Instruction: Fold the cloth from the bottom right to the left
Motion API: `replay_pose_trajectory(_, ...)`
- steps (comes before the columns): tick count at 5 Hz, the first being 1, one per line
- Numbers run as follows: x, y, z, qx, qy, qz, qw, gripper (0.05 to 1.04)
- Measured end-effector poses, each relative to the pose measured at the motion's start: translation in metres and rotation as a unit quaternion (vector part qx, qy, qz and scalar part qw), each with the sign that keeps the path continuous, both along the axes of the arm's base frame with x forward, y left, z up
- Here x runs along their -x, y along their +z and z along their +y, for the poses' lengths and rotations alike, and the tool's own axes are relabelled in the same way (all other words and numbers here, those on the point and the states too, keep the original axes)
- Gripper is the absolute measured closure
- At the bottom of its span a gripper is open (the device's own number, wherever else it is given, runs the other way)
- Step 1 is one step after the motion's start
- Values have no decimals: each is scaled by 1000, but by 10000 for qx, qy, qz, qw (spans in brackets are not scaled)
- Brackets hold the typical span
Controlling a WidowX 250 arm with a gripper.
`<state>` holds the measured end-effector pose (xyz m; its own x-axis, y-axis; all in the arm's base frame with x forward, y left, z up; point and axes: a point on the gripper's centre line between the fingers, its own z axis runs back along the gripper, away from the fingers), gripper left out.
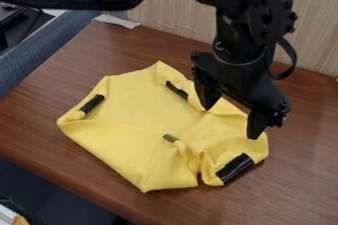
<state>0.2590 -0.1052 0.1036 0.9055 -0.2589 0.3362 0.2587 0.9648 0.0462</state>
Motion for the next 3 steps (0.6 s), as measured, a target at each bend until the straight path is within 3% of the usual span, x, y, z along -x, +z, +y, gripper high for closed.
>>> replay_pose_trajectory(3,28,-24,16,-18,-9,446,9990,83)
